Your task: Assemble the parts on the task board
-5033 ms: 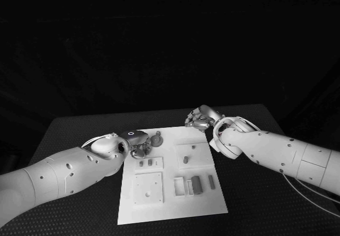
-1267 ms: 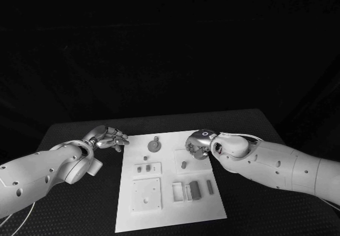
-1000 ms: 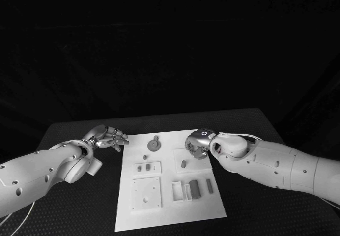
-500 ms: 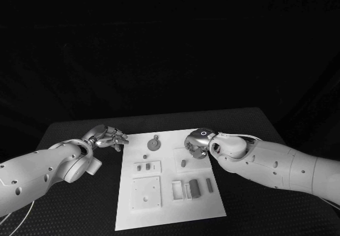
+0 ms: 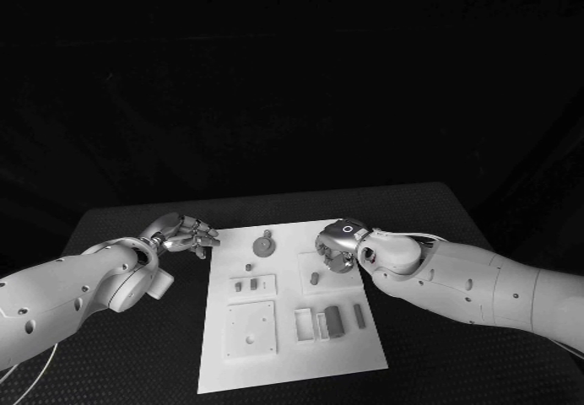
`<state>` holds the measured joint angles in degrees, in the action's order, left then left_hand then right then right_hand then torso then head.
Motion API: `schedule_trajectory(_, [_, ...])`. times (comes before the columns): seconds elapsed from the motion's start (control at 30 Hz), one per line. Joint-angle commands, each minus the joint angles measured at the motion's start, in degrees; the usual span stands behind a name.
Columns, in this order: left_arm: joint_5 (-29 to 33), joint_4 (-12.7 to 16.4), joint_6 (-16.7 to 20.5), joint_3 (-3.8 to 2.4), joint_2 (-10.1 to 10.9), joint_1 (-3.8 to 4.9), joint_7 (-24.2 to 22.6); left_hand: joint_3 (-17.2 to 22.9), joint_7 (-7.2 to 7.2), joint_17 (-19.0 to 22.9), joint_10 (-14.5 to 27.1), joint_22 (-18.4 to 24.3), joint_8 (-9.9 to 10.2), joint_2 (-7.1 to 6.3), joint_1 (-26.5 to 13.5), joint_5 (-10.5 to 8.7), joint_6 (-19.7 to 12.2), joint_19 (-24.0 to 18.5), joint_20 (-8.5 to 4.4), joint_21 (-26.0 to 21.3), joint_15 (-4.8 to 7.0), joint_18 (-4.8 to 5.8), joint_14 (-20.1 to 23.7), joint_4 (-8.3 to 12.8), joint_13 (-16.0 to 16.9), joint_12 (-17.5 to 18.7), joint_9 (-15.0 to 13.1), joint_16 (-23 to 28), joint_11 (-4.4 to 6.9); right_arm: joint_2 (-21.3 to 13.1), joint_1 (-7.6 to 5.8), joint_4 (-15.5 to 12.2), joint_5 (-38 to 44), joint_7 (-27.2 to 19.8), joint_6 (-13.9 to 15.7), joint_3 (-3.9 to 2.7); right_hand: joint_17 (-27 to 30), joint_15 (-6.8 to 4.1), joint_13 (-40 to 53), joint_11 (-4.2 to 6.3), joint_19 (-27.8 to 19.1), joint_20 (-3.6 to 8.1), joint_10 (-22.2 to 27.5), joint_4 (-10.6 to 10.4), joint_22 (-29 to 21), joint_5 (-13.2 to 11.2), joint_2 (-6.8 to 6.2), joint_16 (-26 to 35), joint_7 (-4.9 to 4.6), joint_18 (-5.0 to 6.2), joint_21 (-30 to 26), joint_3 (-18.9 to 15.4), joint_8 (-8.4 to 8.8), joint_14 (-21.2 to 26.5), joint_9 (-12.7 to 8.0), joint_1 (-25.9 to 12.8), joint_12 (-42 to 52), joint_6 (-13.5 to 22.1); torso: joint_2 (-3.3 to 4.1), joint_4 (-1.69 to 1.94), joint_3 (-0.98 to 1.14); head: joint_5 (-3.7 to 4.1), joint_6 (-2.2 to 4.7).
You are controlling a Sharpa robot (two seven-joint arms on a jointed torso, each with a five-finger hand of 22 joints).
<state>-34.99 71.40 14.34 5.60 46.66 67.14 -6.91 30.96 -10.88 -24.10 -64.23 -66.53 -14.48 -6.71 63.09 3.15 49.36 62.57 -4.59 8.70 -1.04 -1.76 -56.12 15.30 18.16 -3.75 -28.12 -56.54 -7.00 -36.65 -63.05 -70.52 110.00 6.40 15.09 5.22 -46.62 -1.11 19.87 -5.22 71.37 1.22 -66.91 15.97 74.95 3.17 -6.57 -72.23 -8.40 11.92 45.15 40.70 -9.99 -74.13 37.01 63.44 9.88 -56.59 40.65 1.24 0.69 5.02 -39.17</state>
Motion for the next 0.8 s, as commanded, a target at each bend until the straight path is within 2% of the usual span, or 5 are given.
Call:
schedule_trajectory(0.03, [-0.1,0.0,-0.8,-0.04,0.0,0.08,0.0,-0.5,0.03,-0.1,-0.2,0.1,0.0,-0.09,-0.5,-0.07,-0.4,0.3,0.09,-0.4,-0.05,-0.71,-0.1,0.1,0.1,-0.3,0.1,0.4,-0.2,-0.1,1.48,0.9,1.3,1.0,-5.6,1.08,-0.1,-0.36,-4.4,0.28,0.3,0.26,-0.5,-0.3,0.3,-0.1,-0.6,-0.3,0.2,3.08,0.3,0.0,-0.23,0.0,-0.1,0.1,-0.3,-0.3,0.01,0.01,0.03,0.02,-0.09])
schedule_trajectory(0.1, [-0.1,0.0,-0.8,-0.04,0.0,0.08,0.1,-0.5,0.02,-0.1,-0.2,0.1,0.0,-0.1,-0.5,-0.09,-0.4,0.3,0.09,-0.4,-0.05,-0.71,-0.1,0.1,0.1,-0.3,0.1,0.4,-0.2,-0.1,1.55,0.9,1.4,1.1,-5.1,1.1,-0.3,-1.19,-3.7,1.15,0.7,0.39,-3.1,-0.2,0.4,-0.1,-1.44,-0.7,1.03,3.08,0.5,0.3,-1.38,-0.2,0.3,1.1,1.0,-2.2,0.02,0.0,0.04,0.04,-0.08])
schedule_trajectory(0.13, [-0.2,0.0,-0.9,-0.04,0.0,0.08,0.1,-0.6,0.02,-0.1,-0.2,0.1,0.0,-0.11,-0.6,-0.11,-0.4,0.4,0.08,-0.4,-0.05,-0.72,-0.1,0.1,0.1,-0.3,0.1,0.4,-0.2,-0.1,1.59,0.9,1.5,1.1,-4.9,1.11,-0.3,-1.32,-3.7,1.28,0.7,0.39,-3.2,-0.2,0.4,-0.1,-1.47,-0.7,1.1,3.08,0.5,0.4,-1.43,-0.2,0.2,1.2,1.0,-2.3,0.03,-0.01,0.04,0.03,-0.09])
schedule_trajectory(0.4, [-0.6,0.0,-1.0,-0.03,0.0,0.08,0.3,-0.8,0.02,-0.1,-0.2,0.1,0.0,-0.07,-0.6,-0.12,-0.5,0.4,0.05,-0.4,-0.03,-0.74,-0.2,0.1,0.1,-0.3,0.0,0.4,-0.18,0.0,1.84,0.9,2.7,1.1,-4.6,1.19,-0.6,-2.54,-2.9,2.53,1.2,0.28,-6.0,0.3,0.8,-0.1,0.2,-1.2,2.17,3.08,0.6,0.6,-2.97,-0.3,0.4,2.8,1.7,-4.9,0.0,-0.01,0.0,0.1,-0.21])
schedule_trajectory(0.8, [-1.4,0.0,-1.2,-0.02,0.1,0.08,0.6,-0.9,0.04,-0.2,-0.2,0.2,-0.1,-0.04,-0.5,-0.12,-0.5,0.5,0.02,-0.5,0.0,-0.76,-0.2,0.3,0.2,-0.3,0.0,0.4,-0.16,-0.1,2.0,0.8,4.0,1.8,-4.5,1.27,-0.6,-3.21,-2.3,3.2,1.3,0.26,-7.6,0.5,1.0,-0.1,0.51,-1.1,2.69,3.08,0.6,0.6,-3.71,-0.2,0.4,4.0,1.8,-6.2,0.0,0.01,-0.05,0.19,-0.41])
